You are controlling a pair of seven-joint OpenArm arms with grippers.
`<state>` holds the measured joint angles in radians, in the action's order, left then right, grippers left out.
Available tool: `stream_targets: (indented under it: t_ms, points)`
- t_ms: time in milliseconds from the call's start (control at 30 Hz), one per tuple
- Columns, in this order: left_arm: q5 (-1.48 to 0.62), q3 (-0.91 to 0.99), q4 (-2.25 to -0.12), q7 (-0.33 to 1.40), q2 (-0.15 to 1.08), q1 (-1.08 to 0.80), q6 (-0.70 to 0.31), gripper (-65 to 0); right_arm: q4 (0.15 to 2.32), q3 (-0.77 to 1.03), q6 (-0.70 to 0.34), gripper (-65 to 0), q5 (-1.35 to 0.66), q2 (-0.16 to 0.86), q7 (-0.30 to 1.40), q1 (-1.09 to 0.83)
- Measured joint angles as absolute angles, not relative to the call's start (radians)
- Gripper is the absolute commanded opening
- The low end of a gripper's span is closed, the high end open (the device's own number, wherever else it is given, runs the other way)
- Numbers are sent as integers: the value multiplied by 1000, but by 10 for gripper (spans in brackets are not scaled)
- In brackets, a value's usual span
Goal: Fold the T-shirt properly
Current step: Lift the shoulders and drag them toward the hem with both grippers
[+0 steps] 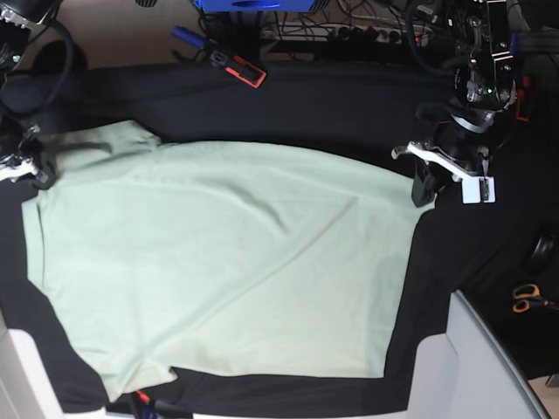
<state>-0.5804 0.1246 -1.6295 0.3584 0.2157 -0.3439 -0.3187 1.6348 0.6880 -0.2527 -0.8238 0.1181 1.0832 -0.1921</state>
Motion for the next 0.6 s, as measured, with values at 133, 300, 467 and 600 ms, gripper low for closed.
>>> stream_targets:
  t_ms: [133, 300, 467, 600]
  points:
    - [-582, 158, -1650, 366, 206, -344, -319, -650, 1635, 689, -253, -650, -824, 120, 1107, -192]
    - [-581, 174, -1650, 366, 213, -354, -319, -650, 1636, 690, -253, -650, -824, 120, 1148, -203]
    - [-580, 174, -1650, 367, 214, -395, -319, -650, 1639, 739, -253, -650, -824, 117, 1193, -223]
    - [-580, 167, -1650, 367, 213, -405, -319, -650, 1639, 784, -253, -650, -824, 117, 1237, -220]
